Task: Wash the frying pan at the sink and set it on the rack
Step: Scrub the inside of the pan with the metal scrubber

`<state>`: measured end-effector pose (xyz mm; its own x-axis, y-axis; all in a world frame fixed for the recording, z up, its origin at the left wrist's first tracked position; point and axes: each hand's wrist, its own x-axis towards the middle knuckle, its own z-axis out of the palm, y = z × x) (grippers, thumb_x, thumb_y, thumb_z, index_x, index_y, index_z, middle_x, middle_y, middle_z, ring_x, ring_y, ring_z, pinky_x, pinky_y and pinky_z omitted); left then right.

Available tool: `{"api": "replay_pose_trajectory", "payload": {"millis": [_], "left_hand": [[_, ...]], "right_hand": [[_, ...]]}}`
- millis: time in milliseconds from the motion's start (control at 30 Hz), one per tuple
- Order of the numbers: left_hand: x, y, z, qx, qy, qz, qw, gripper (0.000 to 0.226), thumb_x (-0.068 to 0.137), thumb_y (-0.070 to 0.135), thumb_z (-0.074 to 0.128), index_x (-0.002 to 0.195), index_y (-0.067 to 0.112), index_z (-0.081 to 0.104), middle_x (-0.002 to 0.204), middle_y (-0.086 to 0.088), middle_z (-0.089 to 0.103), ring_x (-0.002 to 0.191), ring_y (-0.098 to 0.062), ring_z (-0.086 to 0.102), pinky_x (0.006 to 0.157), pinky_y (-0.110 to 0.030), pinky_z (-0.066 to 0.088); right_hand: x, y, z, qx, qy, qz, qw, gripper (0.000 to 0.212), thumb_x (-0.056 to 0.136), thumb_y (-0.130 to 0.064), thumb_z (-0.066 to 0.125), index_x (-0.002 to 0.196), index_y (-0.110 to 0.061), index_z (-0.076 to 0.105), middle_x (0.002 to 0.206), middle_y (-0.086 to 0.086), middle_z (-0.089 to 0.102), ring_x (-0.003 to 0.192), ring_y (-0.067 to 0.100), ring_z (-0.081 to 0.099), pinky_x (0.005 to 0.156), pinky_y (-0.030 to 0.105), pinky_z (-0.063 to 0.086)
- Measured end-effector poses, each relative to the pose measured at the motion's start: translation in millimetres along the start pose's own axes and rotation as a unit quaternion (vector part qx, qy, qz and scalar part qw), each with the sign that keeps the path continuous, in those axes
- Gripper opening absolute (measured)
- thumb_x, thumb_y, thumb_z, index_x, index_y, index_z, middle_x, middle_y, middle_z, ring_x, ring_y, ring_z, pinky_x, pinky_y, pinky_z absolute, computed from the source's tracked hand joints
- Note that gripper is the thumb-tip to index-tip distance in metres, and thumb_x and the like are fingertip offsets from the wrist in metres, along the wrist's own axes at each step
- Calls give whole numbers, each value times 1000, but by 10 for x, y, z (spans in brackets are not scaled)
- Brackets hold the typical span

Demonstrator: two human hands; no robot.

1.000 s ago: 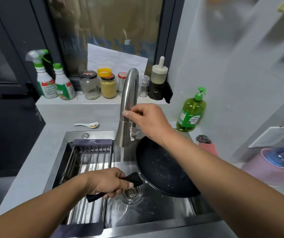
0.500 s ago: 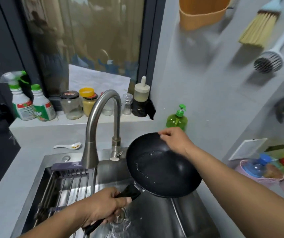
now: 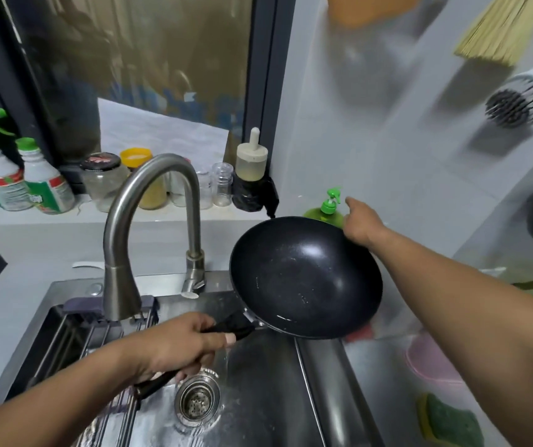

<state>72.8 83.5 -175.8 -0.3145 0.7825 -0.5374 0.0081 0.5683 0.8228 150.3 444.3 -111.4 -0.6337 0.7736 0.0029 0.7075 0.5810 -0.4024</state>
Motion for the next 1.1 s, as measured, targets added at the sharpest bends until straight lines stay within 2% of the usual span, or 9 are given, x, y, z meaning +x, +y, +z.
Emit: {"api": "replay_pose_trajectory", "payload": {"millis": [133, 233, 400, 533, 667, 733, 833, 933, 1100], "left_hand": [[73, 101, -20, 20, -16, -1, 1000, 28, 96, 36, 65, 96, 10, 55, 58, 1, 49, 40, -13, 36, 37, -21, 29], [104, 168, -62, 40, -25, -7, 999, 32, 93, 42, 68, 90, 13, 55, 58, 1, 50, 39, -12, 36, 37, -21, 30], [122, 270, -146, 69, -46, -8, 996, 39, 88, 47, 71, 89, 12, 54, 64, -5, 50, 41, -14, 37, 40, -21, 32], [162, 347, -212, 82, -47, 3, 995, 40, 88, 45, 71, 86, 10, 52, 63, -6, 52, 40, -15, 39, 39, -23, 33], [148, 453, -247, 71, -51, 3, 996, 37, 90, 42, 71, 88, 10, 52, 61, -2, 51, 39, -14, 38, 38, -23, 32], [143, 521, -266, 75, -44, 1, 996, 40, 90, 41, 71, 91, 6, 54, 61, -2, 51, 39, -15, 38, 38, -23, 32], [157, 613, -290, 79, -37, 1, 996, 56, 90, 41, 71, 105, -9, 52, 61, -2, 51, 40, -15, 37, 38, -22, 31], [141, 670, -319, 85, -33, -1, 996, 58, 90, 40, 71, 108, -12, 52, 60, -2, 51, 40, -15, 37, 37, -21, 30], [127, 738, -308, 86, -47, -11, 995, 39, 90, 41, 71, 94, 4, 56, 62, -3, 50, 42, -15, 38, 40, -23, 32]], "right_hand": [[257, -15, 45, 54, -33, 27, 998, 36, 99, -4, 48, 135, -5, 52, 125, 13, 62, 110, 26, 61, 82, 16, 39], [341, -77, 112, 77, -46, 21, 996, 36, 100, 0, 42, 134, 0, 53, 141, 10, 53, 113, 25, 59, 80, 7, 36], [457, -99, 138, 91, 62, 48, 993, 42, 96, -10, 50, 138, -9, 58, 148, 11, 52, 135, 30, 49, 109, 29, 36], [543, -25, 31, 101, 76, 94, 987, 34, 98, -10, 50, 129, -1, 61, 137, 16, 59, 121, 33, 57, 96, 30, 43], [687, 73, 40, 129, 49, 57, 989, 20, 93, -10, 55, 88, -5, 73, 88, 11, 69, 78, 26, 62, 70, 25, 46], [774, 131, 68, 164, 43, 53, 984, 21, 89, -8, 57, 73, -6, 71, 76, 14, 71, 72, 30, 70, 73, 36, 60], [765, 107, 43, 197, 31, 62, 978, 15, 87, -10, 64, 79, -2, 73, 79, 19, 75, 66, 28, 69, 78, 49, 62], [784, 99, -22, 112, 52, 33, 992, 16, 83, -23, 72, 77, -8, 73, 81, 10, 73, 80, 28, 69, 75, 36, 55], [800, 125, 0, 90, 48, -52, 993, 24, 89, -21, 71, 112, -17, 74, 117, 1, 71, 111, 22, 63, 92, 28, 45]]}}
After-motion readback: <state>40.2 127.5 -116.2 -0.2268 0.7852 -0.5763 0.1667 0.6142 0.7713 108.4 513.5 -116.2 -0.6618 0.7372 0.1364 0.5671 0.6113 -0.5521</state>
